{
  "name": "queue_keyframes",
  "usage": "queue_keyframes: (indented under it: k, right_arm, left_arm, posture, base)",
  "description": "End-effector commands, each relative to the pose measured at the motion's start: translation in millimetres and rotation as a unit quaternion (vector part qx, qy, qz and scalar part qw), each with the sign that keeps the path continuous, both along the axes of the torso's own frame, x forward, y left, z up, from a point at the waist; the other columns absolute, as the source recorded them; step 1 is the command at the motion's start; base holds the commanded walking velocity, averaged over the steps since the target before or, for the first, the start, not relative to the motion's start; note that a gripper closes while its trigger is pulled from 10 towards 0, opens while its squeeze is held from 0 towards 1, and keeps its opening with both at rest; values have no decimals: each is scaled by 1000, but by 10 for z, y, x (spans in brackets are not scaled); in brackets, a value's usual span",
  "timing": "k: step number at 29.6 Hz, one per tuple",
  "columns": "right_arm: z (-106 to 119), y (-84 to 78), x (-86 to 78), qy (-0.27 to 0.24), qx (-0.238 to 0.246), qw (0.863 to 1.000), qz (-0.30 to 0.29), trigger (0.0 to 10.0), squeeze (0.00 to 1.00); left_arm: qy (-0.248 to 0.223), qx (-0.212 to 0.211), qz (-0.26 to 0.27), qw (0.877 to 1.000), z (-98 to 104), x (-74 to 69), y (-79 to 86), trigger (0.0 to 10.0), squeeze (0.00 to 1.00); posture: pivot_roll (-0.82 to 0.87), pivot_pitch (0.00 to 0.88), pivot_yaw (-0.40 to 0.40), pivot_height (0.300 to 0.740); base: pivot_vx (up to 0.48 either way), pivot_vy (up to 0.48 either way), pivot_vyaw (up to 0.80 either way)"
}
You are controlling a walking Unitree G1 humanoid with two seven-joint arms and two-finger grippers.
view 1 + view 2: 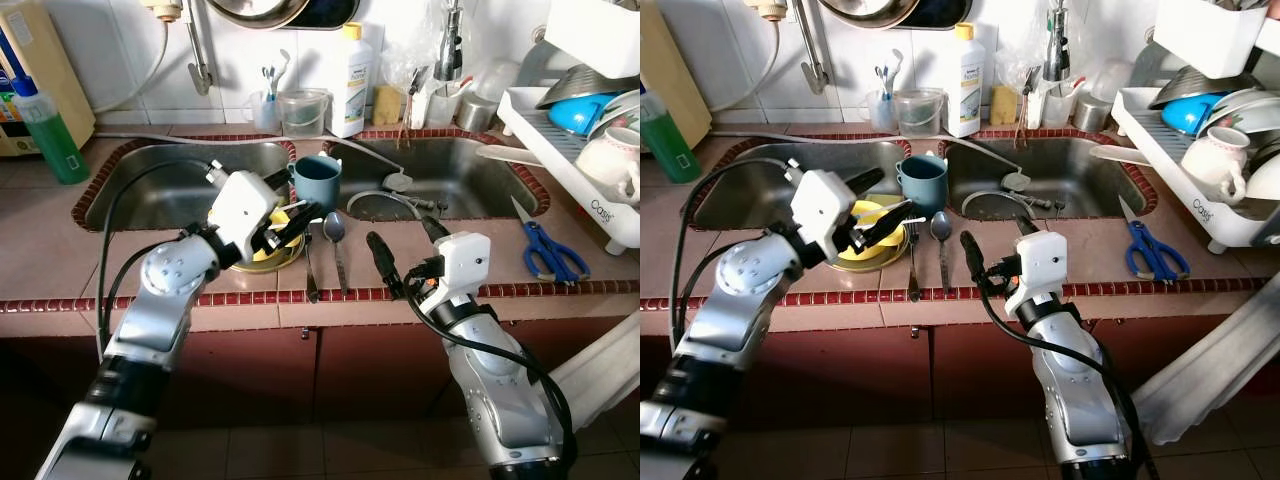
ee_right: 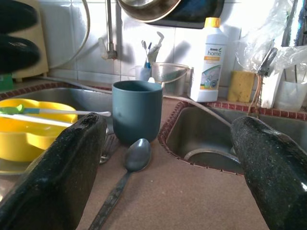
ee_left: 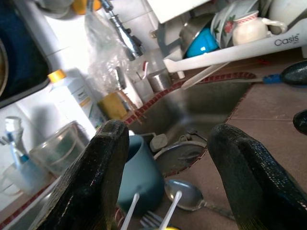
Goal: Kitchen organization
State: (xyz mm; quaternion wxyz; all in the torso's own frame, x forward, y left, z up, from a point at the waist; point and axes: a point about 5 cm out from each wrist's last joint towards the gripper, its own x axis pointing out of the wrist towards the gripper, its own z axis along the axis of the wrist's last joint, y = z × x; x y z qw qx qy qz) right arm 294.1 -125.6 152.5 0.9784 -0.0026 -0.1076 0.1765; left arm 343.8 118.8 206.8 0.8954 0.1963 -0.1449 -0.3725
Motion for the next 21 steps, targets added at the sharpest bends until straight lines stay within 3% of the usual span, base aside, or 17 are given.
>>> queue_keyframes:
  k: [1, 16, 19, 21]
  right_arm:
    - [72, 2, 7, -11, 2, 1000, -3, 10000, 0]
    - [108, 68, 1, -10, 21, 1000, -12, 10000, 0]
    - [102, 77, -12, -8, 24, 1000, -11, 10000, 0]
    - [103, 86, -24, -9, 25, 1000, -10, 10000, 0]
  left_arm:
    - [-5, 16, -13, 1000, 18, 25, -34, 10000, 0]
    - [13, 115, -44, 992, -70, 261, -136, 10000, 0]
    - [19, 119, -39, 992, -31, 312, -123, 10000, 0]
    - [30, 88, -30, 995, 32, 352, -99, 10000, 0]
  posture:
    - [-75, 1, 46, 703]
    - [-80, 8, 65, 703]
    - [-82, 13, 68, 703]
    - [-87, 18, 75, 703]
  base:
    - [0, 0, 0]
    - [0, 0, 0]
    - [0, 0, 0]
    - [0, 0, 0]
